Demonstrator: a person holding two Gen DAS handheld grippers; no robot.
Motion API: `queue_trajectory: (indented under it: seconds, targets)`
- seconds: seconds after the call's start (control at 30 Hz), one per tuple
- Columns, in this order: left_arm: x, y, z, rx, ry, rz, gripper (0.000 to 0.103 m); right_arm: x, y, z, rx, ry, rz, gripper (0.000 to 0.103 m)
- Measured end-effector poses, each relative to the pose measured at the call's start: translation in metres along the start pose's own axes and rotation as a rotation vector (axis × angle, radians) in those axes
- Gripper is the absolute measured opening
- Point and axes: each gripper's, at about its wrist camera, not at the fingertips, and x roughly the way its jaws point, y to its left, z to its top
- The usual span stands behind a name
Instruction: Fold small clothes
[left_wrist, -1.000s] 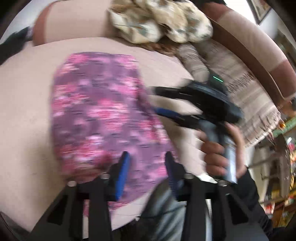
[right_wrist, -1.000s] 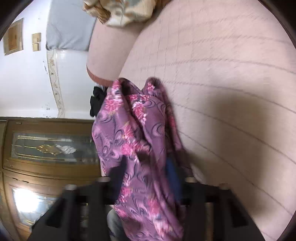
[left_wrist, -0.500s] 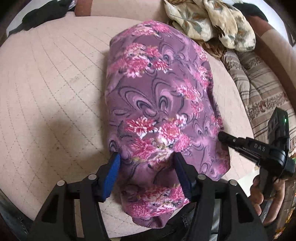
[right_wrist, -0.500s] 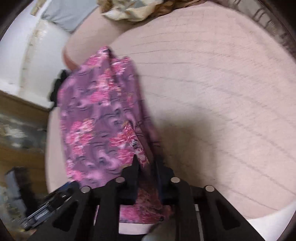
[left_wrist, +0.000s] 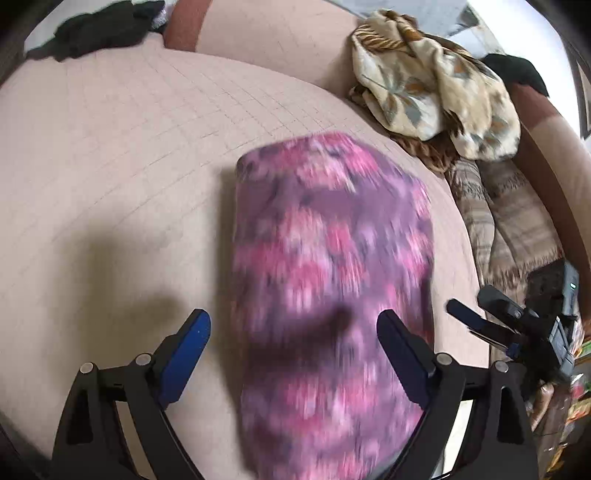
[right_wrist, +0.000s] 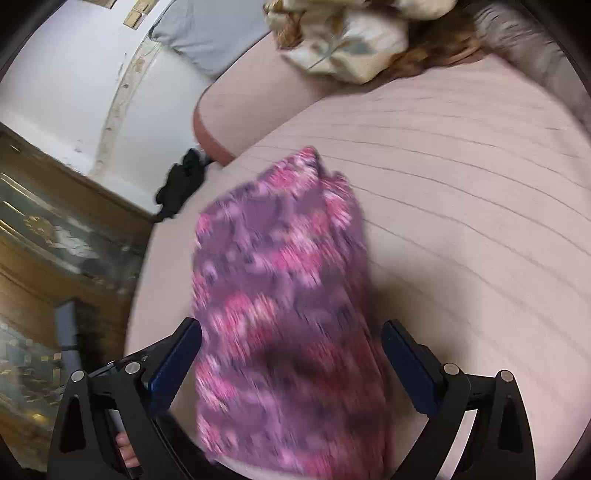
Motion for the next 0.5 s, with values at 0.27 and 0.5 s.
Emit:
queue_trajectory:
  seconds: [0.27, 0.5]
  targets:
    - [0.058, 0.034, 0.059, -0.129, 0.042, -0.137, 0.091, 0.095, -0.05, 0.084, 0.108, 0.148, 0.033, 0.095]
    - [0.066, 0.067, 0.051, -0.301, 0.025, -0.247, 0.055, 0.112, -0.065, 0.082, 0.109, 0.142, 0.068, 0.057]
